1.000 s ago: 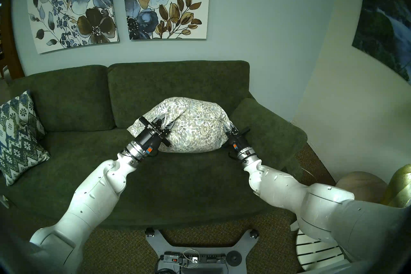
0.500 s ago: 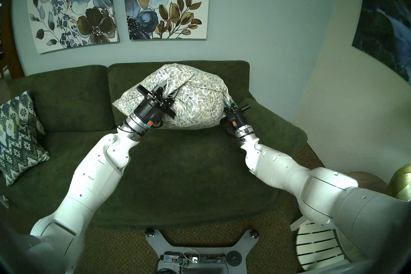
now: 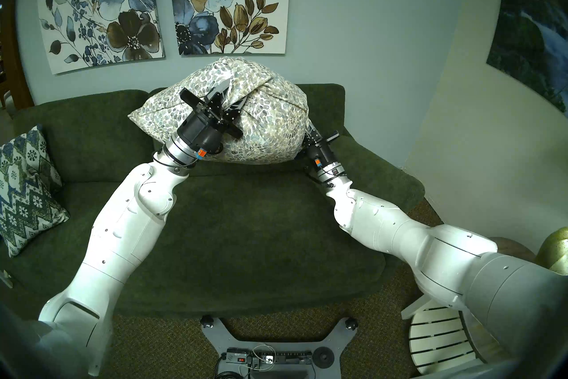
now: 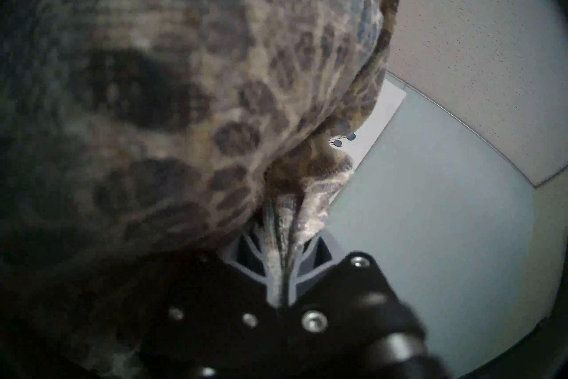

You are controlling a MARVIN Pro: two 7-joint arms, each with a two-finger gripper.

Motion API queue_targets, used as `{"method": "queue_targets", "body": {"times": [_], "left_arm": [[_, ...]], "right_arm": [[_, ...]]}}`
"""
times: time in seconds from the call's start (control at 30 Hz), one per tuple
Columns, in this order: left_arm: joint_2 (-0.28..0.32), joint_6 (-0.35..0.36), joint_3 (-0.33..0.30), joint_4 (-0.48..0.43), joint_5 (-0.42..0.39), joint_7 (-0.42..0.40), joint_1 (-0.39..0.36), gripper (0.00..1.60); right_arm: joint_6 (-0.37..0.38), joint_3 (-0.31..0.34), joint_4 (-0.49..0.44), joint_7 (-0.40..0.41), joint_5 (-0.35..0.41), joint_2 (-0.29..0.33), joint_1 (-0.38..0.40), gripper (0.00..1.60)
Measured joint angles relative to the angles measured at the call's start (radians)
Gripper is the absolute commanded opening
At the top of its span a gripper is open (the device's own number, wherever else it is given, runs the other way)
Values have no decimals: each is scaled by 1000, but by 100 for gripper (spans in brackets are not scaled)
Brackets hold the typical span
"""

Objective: Fluff a cushion

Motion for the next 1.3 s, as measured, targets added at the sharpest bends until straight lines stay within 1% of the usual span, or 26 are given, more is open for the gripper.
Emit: {"method": "queue_targets", "body": {"times": [0.1,0.17,0.33,0.37,0.63,0.93,1.1,1.3], "left_arm": [[11,-3,4,29,13,0,26,0],[20,-3,21,81,26,-3,56,0],[29,6,58,183,47,-19,119,0],[31,11,69,215,52,-25,139,0],[32,23,136,374,78,-49,253,0],[30,22,185,541,106,-61,366,0],[25,22,193,609,116,-60,399,0],[6,21,201,667,117,-58,413,0]], "right_arm": [[2,-32,17,0,-13,14,-26,0],[9,-64,53,6,-20,24,-59,0],[30,-115,124,29,-27,44,-123,0],[37,-130,144,38,-29,47,-143,0],[66,-188,219,85,-36,42,-255,0],[87,-219,274,126,-36,18,-350,0],[88,-224,295,142,-29,9,-383,0],[85,-227,315,156,-13,4,-413,0]]}}
